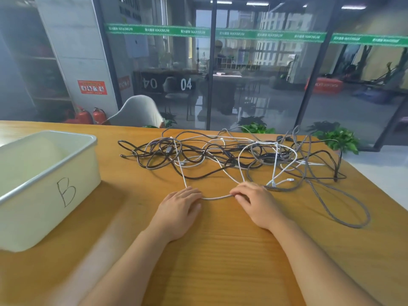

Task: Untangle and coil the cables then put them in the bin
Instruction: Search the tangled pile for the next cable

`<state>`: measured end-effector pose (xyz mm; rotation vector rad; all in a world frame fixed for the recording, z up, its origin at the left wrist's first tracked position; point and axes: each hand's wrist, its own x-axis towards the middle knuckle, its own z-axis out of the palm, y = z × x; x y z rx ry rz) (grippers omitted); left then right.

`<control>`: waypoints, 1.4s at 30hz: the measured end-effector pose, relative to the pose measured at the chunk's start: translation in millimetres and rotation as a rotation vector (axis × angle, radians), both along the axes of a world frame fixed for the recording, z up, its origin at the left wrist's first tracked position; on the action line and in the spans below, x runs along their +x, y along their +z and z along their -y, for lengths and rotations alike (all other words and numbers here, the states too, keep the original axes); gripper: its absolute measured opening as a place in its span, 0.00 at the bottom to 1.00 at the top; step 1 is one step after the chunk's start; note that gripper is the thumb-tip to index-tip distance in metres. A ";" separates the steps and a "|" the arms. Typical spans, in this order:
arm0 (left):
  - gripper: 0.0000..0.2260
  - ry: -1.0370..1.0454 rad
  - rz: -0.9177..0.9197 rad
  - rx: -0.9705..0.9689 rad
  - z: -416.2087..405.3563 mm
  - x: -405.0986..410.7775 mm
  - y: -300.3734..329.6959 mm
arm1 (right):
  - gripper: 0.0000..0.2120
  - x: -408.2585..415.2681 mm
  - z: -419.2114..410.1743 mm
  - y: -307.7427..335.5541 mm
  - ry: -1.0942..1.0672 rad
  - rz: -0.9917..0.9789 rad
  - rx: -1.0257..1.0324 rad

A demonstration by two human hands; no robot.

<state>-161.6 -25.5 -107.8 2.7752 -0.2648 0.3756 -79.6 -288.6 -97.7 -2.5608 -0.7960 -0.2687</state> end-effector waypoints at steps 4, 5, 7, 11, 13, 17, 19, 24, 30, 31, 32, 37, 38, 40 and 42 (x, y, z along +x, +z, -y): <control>0.18 0.019 0.016 -0.016 0.8 -4.4 2.2 | 0.13 10.2 22.3 0.7 -0.047 0.019 -0.041; 0.18 0.018 0.022 -0.012 1.2 -4.4 2.1 | 0.13 13.0 22.0 0.0 -0.046 0.028 -0.043; 0.18 0.015 0.041 0.000 1.3 -1.6 0.5 | 0.10 18.5 16.7 -1.3 -0.048 0.059 -0.047; 0.18 -0.092 0.071 0.006 5.4 10.8 0.6 | 0.06 22.5 5.0 -3.1 0.001 0.100 -0.007; 0.18 -0.174 0.059 -0.010 11.2 21.0 0.1 | 0.05 19.4 -8.1 -3.7 0.076 0.099 0.013; 0.13 -0.264 0.042 -0.089 16.2 27.7 3.1 | 0.05 7.2 -34.0 -6.3 0.196 0.033 0.050; 0.12 -0.257 0.035 -0.127 11.9 27.6 3.6 | 0.06 8.2 -34.9 -7.7 0.203 0.024 0.038; 0.10 -0.073 0.071 -0.169 -14.6 29.2 3.1 | 0.09 17.6 -19.1 -9.7 0.126 0.071 0.036; 0.09 0.192 0.086 -0.157 -57.8 25.1 3.9 | 0.12 21.0 -2.0 -1.7 -0.120 0.208 -0.053; 0.09 0.205 0.085 -0.158 -58.9 24.7 4.4 | 0.12 20.6 1.5 -0.9 -0.165 0.211 -0.054; 0.09 0.195 0.088 -0.155 -56.3 24.3 5.3 | 0.12 19.1 3.9 -0.4 -0.189 0.205 -0.052; 0.16 -0.063 0.045 -0.185 -4.8 21.2 9.8 | 0.13 2.9 -10.0 -1.4 -0.121 0.322 -0.119; 0.17 -0.120 0.037 -0.181 7.2 20.9 10.1 | 0.12 -0.5 -15.2 -1.7 -0.082 0.354 -0.116; 0.21 -0.211 0.037 -0.152 24.4 21.3 7.7 | 0.11 -4.6 -23.7 -3.5 0.019 0.385 -0.085; 0.23 -0.205 0.074 -0.142 29.5 21.3 7.2 | 0.11 -5.5 -27.9 -5.2 0.107 0.340 -0.034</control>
